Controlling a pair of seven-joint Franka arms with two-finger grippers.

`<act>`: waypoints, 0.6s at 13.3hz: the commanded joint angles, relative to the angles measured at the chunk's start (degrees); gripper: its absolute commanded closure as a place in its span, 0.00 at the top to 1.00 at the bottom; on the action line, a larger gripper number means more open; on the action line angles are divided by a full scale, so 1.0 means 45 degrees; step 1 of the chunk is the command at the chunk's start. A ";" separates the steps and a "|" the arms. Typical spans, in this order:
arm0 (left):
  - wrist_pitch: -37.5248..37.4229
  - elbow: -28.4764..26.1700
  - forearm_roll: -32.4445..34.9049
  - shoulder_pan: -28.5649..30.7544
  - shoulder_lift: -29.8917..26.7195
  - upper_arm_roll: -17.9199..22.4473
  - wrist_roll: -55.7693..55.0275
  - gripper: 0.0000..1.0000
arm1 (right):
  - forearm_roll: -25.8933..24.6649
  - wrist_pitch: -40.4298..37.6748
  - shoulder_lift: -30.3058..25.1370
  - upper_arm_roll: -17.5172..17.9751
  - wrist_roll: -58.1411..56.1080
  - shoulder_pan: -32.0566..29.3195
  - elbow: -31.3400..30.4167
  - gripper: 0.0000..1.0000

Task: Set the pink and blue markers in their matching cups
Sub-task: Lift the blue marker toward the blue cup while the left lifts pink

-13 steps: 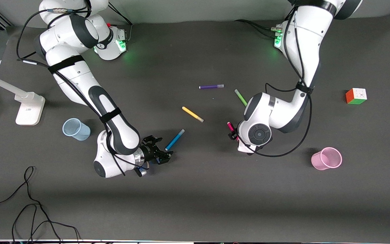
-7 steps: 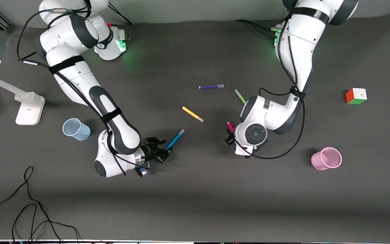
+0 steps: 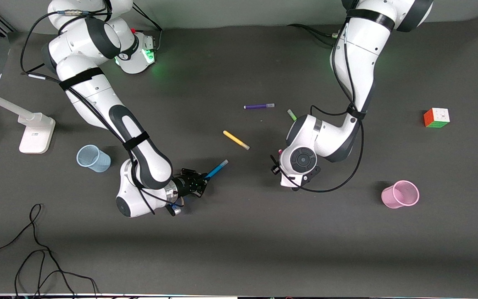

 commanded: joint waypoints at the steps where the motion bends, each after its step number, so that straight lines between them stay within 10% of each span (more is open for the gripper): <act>1: 0.0573 -0.0374 -0.0124 -0.0188 0.0006 0.0133 -0.0140 0.48 | -0.0316 -0.0450 -0.1390 -0.0173 -0.0630 -0.0027 -0.0857 0.00; 8: 0.0613 -0.0493 -0.0124 -0.0188 -0.0014 0.0133 -0.0003 0.12 | -0.3170 -0.0489 -0.6408 -0.2181 -0.4527 -0.0008 -0.3865 0.00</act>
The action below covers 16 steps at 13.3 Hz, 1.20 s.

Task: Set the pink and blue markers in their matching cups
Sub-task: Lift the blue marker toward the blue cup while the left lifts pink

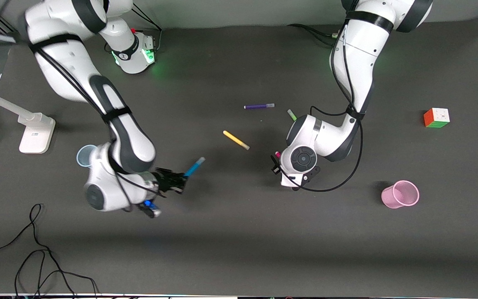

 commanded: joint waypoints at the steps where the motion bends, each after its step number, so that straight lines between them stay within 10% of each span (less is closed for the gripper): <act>1: 0.0069 -0.0254 -0.0091 -0.0173 -0.0045 0.0143 -0.0010 0.04 | -0.1008 0.0094 -0.2876 -0.1248 -0.3006 0.0009 -0.2324 0.00; 10: -0.4260 0.2808 0.0066 0.0664 -0.0123 0.0221 0.0709 0.00 | -0.2950 0.3285 -0.7002 -0.4569 -1.2768 0.0009 -0.5818 0.00; 16: -0.9693 0.6053 0.0046 0.4176 -0.0201 0.0279 0.6872 0.00 | -0.2929 0.6007 -0.8584 -0.5019 -1.3837 0.0009 -0.9120 0.00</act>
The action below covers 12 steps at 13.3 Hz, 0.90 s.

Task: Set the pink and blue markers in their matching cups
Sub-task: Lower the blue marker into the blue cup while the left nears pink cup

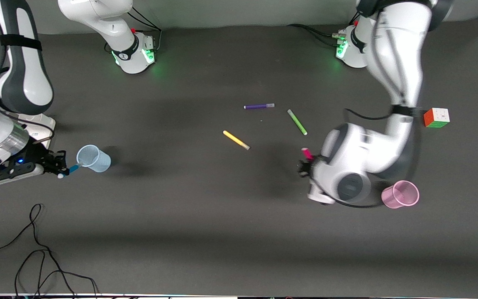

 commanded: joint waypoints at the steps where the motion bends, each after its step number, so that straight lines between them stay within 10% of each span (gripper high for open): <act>1: -0.1444 0.0889 -0.0009 0.1974 0.0039 -0.0122 0.3325 0.00 | -0.0164 0.1362 -0.1207 -0.0422 -0.0608 0.0130 -0.2021 0.00; 12: -0.1644 0.0716 0.0128 0.5536 0.0350 -0.0180 0.8473 0.00 | 0.0539 0.3573 -0.1268 -0.0814 -0.1489 0.0130 -0.4000 0.00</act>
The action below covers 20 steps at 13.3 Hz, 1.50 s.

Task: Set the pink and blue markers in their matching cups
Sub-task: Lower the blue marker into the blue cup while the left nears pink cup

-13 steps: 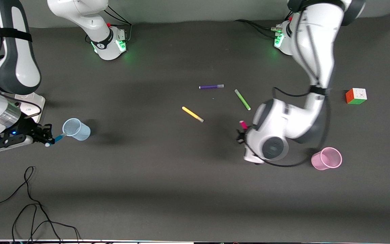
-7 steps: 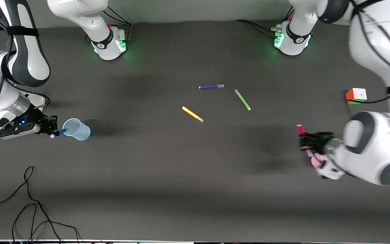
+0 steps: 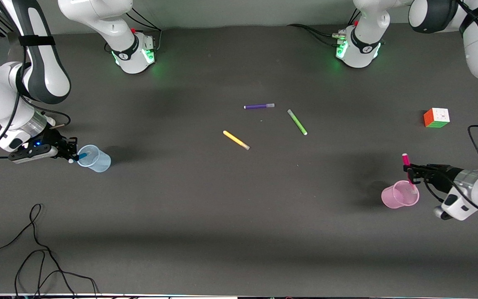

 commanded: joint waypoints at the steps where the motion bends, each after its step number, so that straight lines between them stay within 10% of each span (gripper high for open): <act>1: 0.0000 -0.0057 -0.0021 0.0122 0.0359 -0.0149 0.0169 0.00 | 0.0408 0.0439 -0.0043 -0.0169 -0.0646 0.0133 -0.0211 0.00; 5: -0.0019 -0.0057 -0.1231 0.0610 0.1238 -0.0129 -0.0338 0.01 | 0.0408 0.0966 0.0426 -0.0169 -0.0666 0.0114 -0.0210 0.10; 7: 0.0000 -0.0056 -0.1291 0.0650 0.1259 -0.0129 -0.0359 0.01 | 0.0447 0.0909 0.0466 -0.0169 -0.0627 0.0114 -0.0191 1.00; 13: 0.0371 0.0041 -0.1252 0.0631 0.1298 -0.0129 -0.0203 0.06 | 0.0447 -0.0959 -0.0138 0.0006 -0.0373 0.0153 0.0411 1.00; 20: 0.0586 0.0041 -0.0745 0.0474 0.1279 -0.0110 0.0540 0.67 | 0.0078 -0.7773 -0.0626 0.1762 0.3292 0.0133 0.5019 1.00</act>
